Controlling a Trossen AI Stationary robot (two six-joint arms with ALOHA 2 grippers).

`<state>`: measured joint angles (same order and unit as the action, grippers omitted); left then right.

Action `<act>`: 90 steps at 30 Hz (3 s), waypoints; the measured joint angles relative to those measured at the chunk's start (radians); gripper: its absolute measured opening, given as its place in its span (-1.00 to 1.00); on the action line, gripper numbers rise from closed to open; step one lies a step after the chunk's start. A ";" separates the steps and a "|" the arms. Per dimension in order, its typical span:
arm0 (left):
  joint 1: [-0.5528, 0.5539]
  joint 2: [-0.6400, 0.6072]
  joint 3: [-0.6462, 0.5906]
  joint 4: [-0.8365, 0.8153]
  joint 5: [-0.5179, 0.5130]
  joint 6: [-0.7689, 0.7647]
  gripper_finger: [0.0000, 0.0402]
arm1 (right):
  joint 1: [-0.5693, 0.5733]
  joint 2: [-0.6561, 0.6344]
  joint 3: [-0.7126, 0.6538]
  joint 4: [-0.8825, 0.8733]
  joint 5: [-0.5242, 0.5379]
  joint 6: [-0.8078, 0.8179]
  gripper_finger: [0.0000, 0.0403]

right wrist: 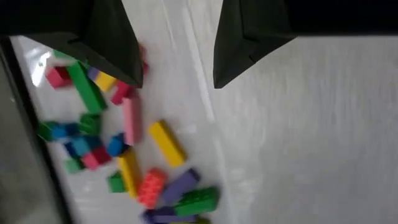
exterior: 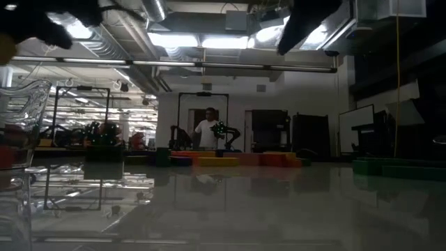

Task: Sort blocks by size
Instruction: Put the large yellow wooden block into the left transparent bin

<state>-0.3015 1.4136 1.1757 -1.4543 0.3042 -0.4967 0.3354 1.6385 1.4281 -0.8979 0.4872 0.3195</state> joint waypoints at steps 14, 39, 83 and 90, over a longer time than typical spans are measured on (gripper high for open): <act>-0.123 0.000 -0.226 0.107 -0.021 -0.199 -0.30 | -0.180 0.200 0.000 0.147 -0.174 -0.294 -0.03; -0.123 0.003 -0.320 0.211 -0.074 -0.127 -0.17 | -0.385 0.329 0.000 0.328 -0.365 -0.723 -0.03; -0.069 -0.004 -0.174 0.667 -0.363 0.181 -0.56 | -0.517 0.460 -0.003 0.559 -1.101 -0.525 -0.47; -0.070 -0.003 -0.174 0.711 -0.484 0.265 -0.45 | -0.499 0.459 -0.002 0.559 -1.135 -0.523 -0.46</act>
<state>-0.3710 1.4101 1.0016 -0.7437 -0.1799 -0.2319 -0.1633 2.0979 1.4258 -0.3386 -0.6479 -0.2039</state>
